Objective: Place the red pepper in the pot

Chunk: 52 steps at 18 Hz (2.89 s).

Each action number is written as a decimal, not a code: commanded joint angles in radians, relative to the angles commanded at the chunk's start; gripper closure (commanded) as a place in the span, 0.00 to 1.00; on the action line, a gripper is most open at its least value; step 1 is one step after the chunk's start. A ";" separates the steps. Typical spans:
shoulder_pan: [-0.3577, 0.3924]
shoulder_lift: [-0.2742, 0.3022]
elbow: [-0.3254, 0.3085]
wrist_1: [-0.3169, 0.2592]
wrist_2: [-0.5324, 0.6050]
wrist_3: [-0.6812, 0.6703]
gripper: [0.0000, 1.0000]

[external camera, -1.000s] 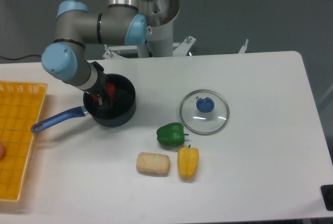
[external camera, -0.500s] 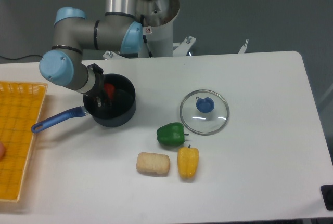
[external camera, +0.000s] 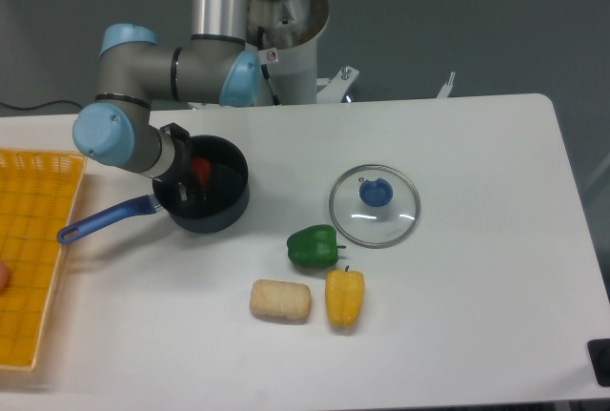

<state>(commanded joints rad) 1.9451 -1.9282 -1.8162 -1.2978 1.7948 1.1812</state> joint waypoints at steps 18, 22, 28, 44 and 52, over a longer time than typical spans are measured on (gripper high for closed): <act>-0.006 -0.009 -0.006 0.008 0.028 0.000 0.21; -0.012 -0.009 -0.006 0.008 0.028 -0.002 0.20; -0.014 -0.009 -0.006 0.008 0.034 0.000 0.08; 0.017 0.031 0.051 0.000 0.064 0.012 0.00; 0.070 0.078 0.080 -0.003 0.023 0.006 0.00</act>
<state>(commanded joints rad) 2.0156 -1.8500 -1.7365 -1.3008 1.8179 1.1873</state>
